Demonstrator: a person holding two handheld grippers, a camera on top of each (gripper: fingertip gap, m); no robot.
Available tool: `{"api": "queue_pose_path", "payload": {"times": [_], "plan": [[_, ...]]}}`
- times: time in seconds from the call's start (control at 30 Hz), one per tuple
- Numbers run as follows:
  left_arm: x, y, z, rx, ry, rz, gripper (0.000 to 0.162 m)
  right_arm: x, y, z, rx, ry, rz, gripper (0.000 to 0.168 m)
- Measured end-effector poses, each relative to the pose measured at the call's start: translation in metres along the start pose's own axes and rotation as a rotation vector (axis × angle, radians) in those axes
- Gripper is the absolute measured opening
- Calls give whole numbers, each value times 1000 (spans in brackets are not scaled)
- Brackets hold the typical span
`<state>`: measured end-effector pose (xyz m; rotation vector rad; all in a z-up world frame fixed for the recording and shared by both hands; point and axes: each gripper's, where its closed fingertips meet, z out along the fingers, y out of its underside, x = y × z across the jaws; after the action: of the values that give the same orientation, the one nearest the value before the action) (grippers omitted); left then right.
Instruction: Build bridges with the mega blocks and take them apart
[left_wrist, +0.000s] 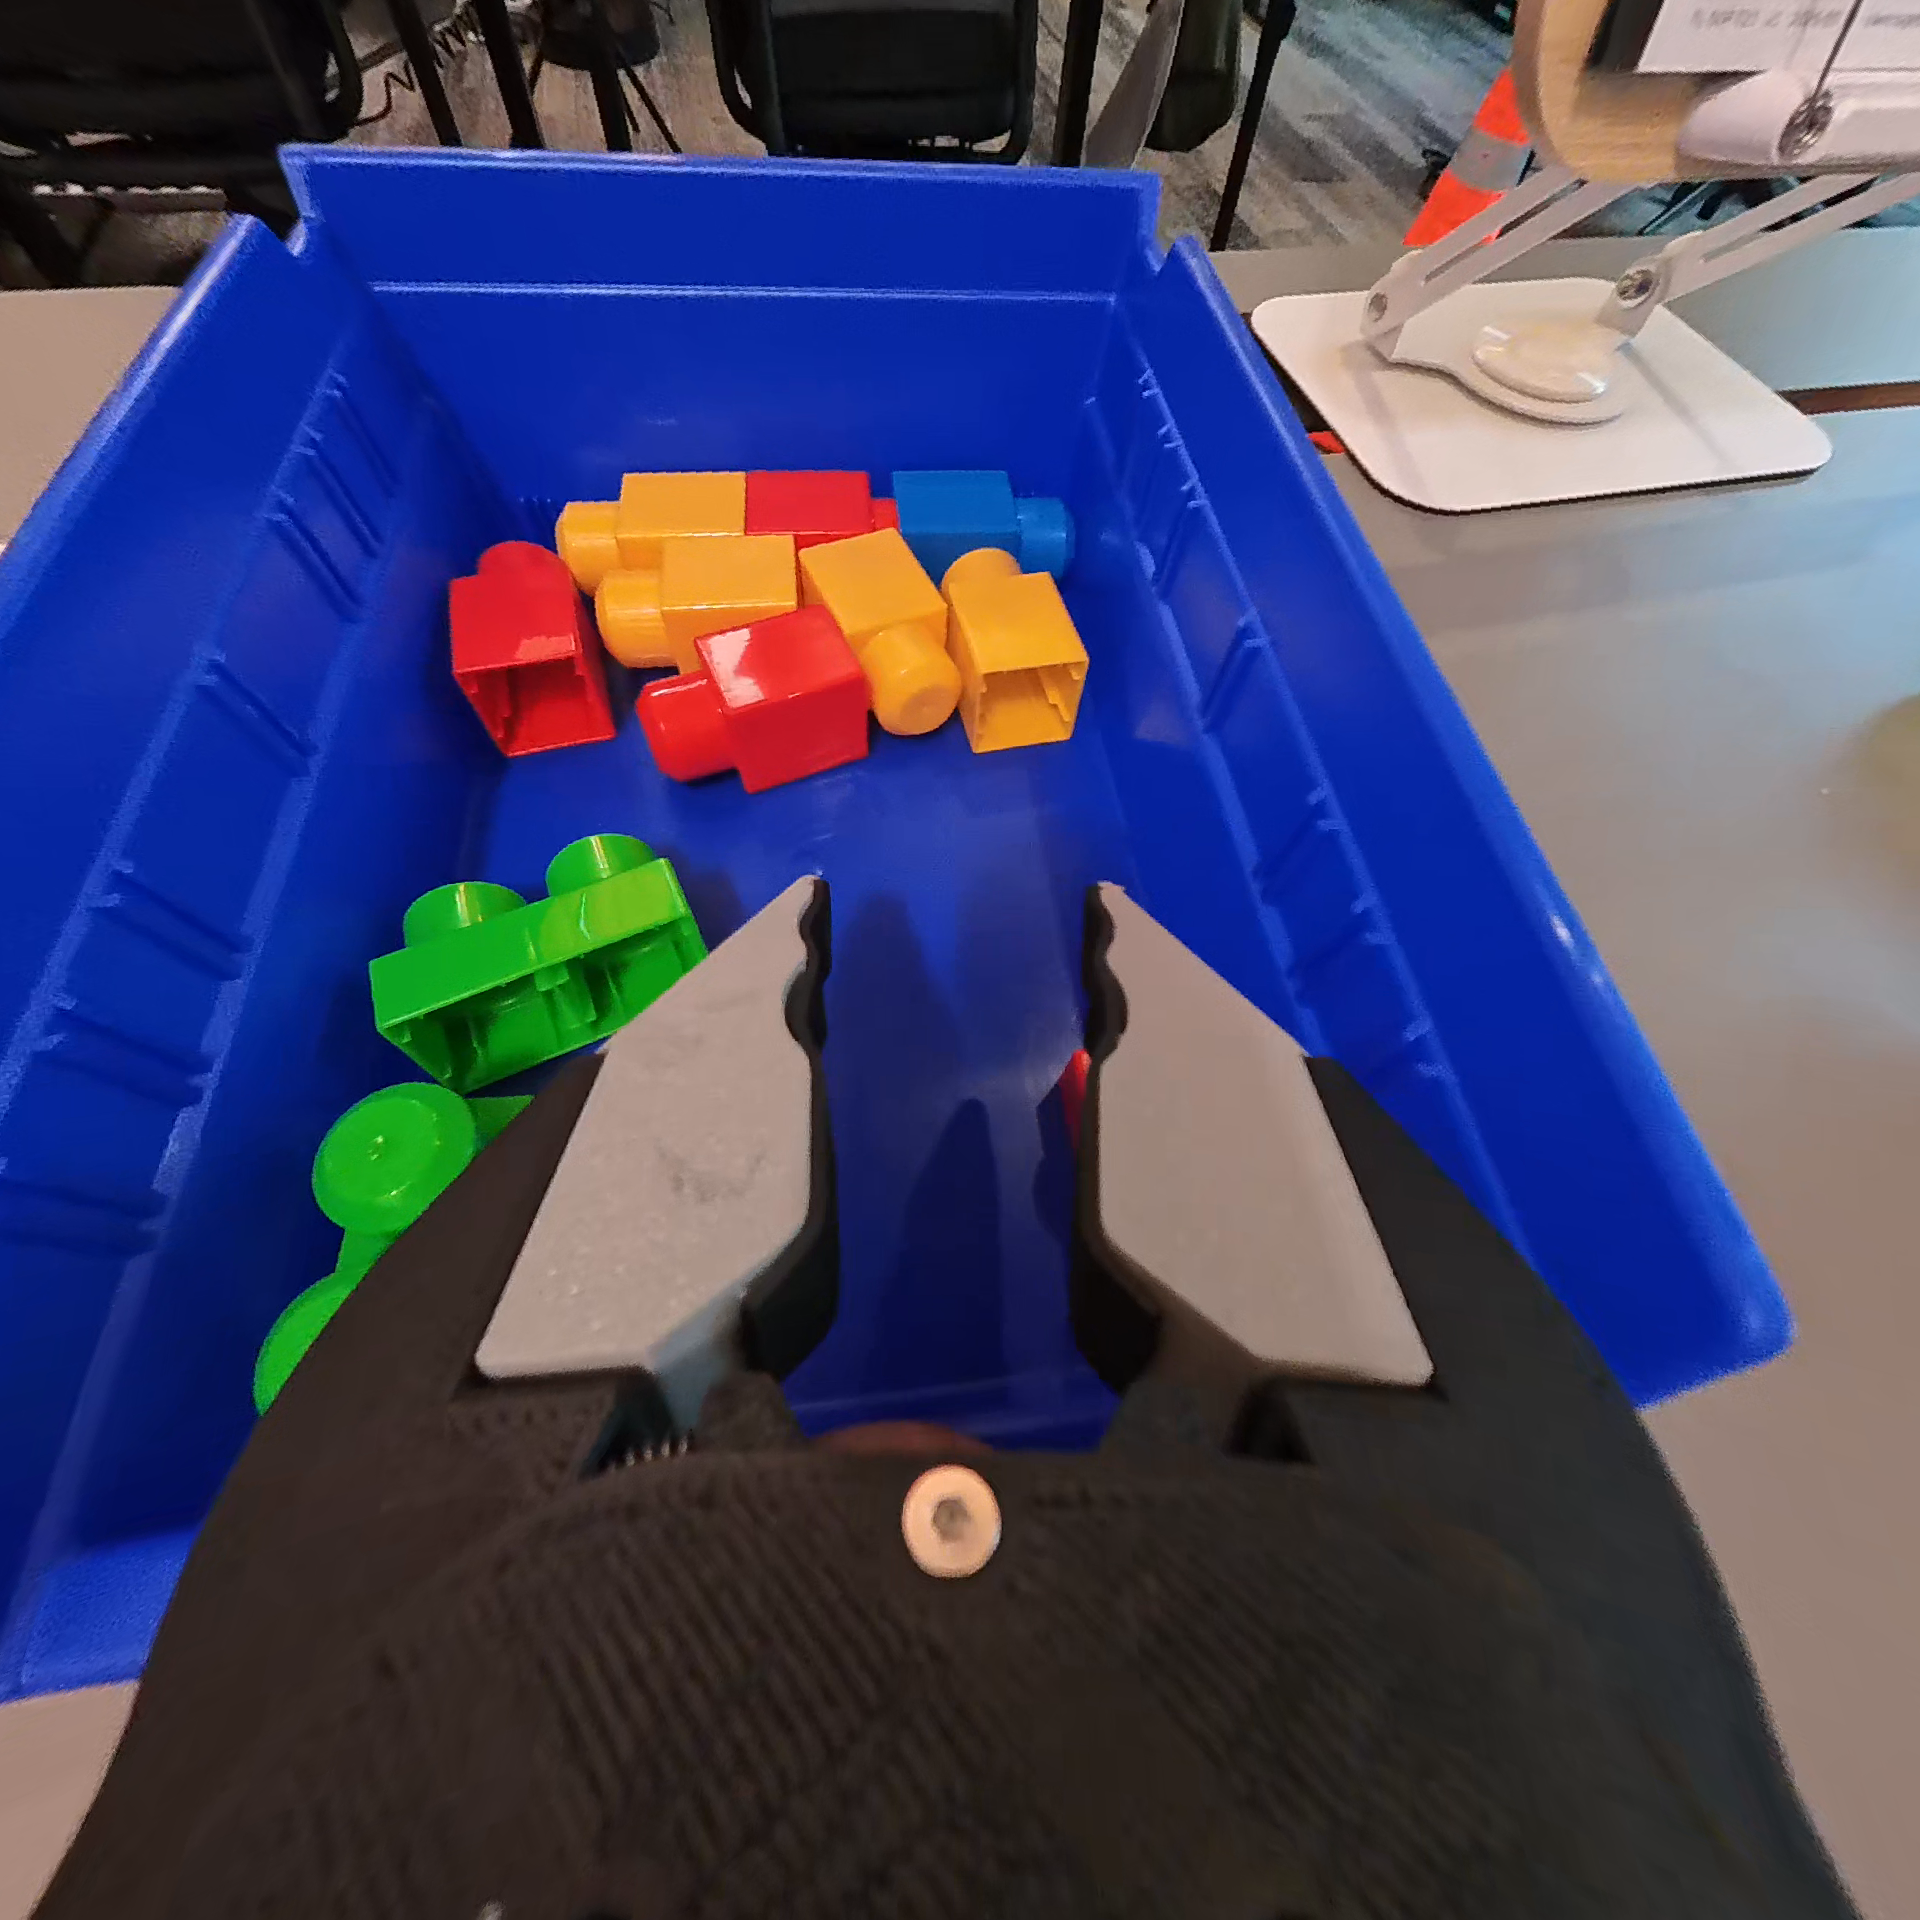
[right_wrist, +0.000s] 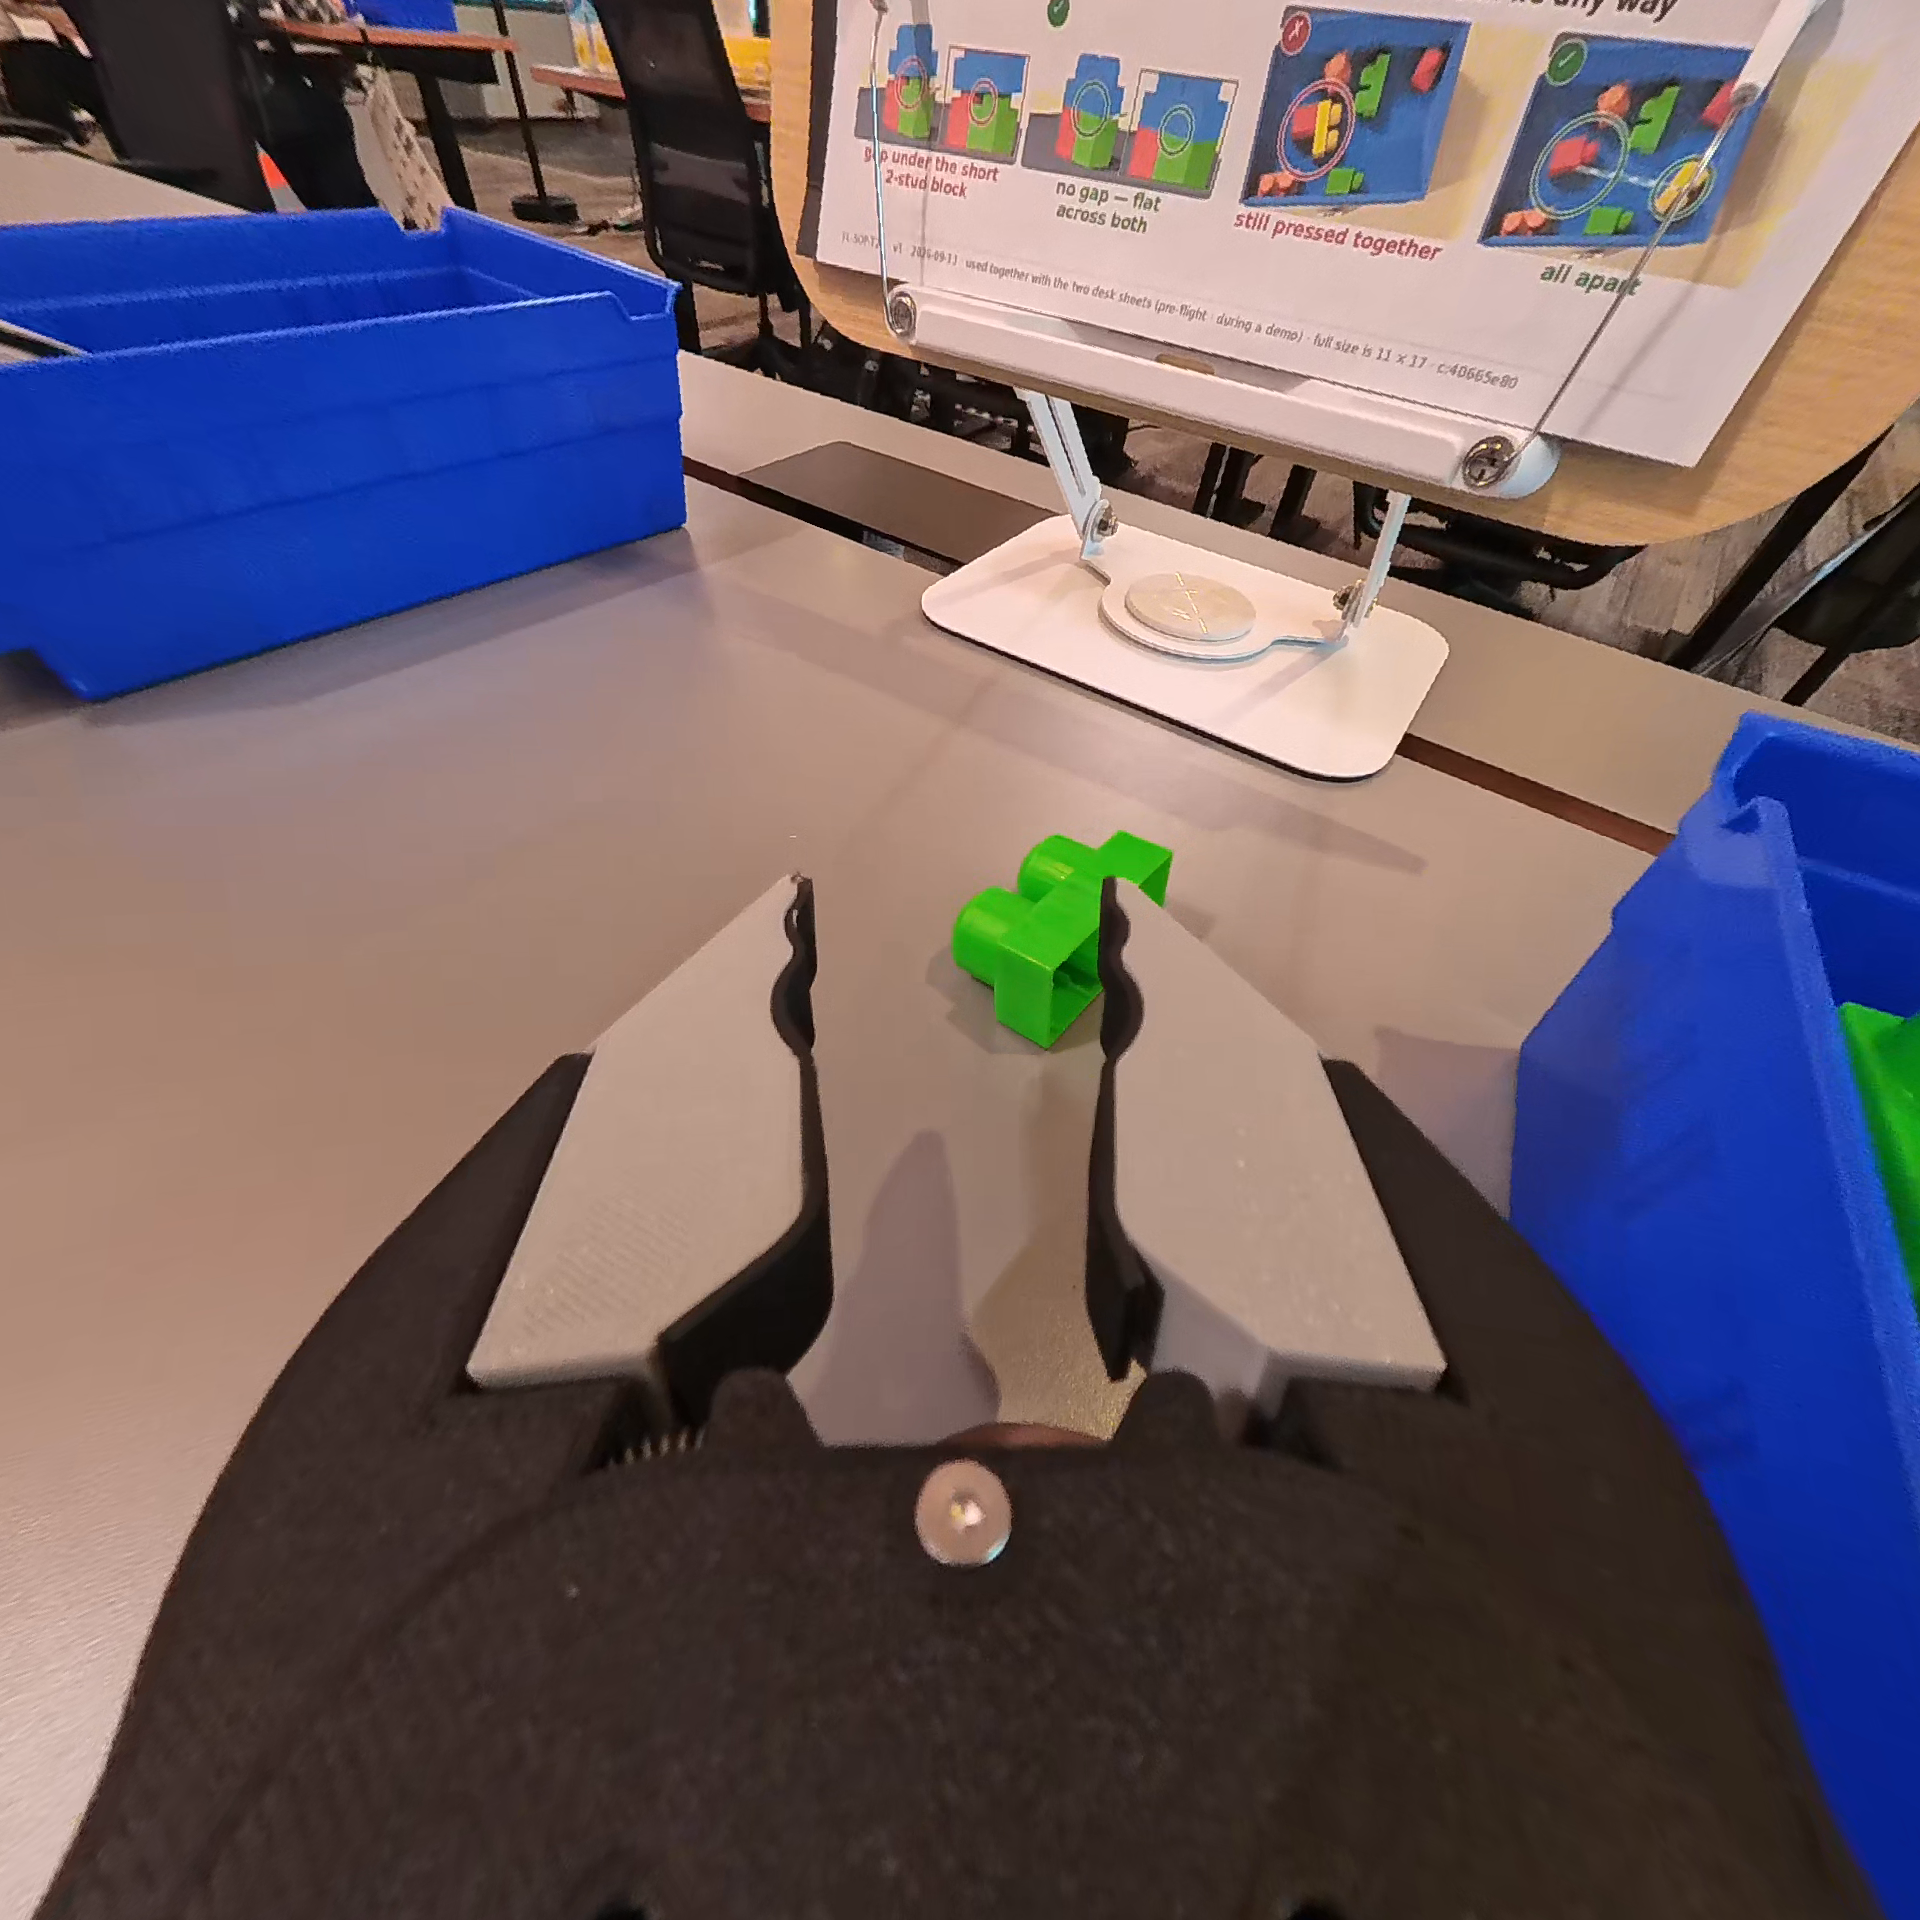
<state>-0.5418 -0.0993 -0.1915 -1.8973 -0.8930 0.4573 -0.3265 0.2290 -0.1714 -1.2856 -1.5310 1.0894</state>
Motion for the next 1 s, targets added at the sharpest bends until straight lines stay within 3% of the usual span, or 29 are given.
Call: {"api": "queue_pose_path", "payload": {"times": [0.4, 0.6, 1.0], "plan": [[0, 4, 1, -17, -8, 27, 46, 3, -2, -2, 13, 8, 14, 52], [-14, -18, -16, 105, -70, 26, 44, 2, -4, -3, 19, 2, 14, 52], [-16, 0, -3, 35, -63, 23, 45, 2, -8, -6, 38, 2, 15, 52]]}}
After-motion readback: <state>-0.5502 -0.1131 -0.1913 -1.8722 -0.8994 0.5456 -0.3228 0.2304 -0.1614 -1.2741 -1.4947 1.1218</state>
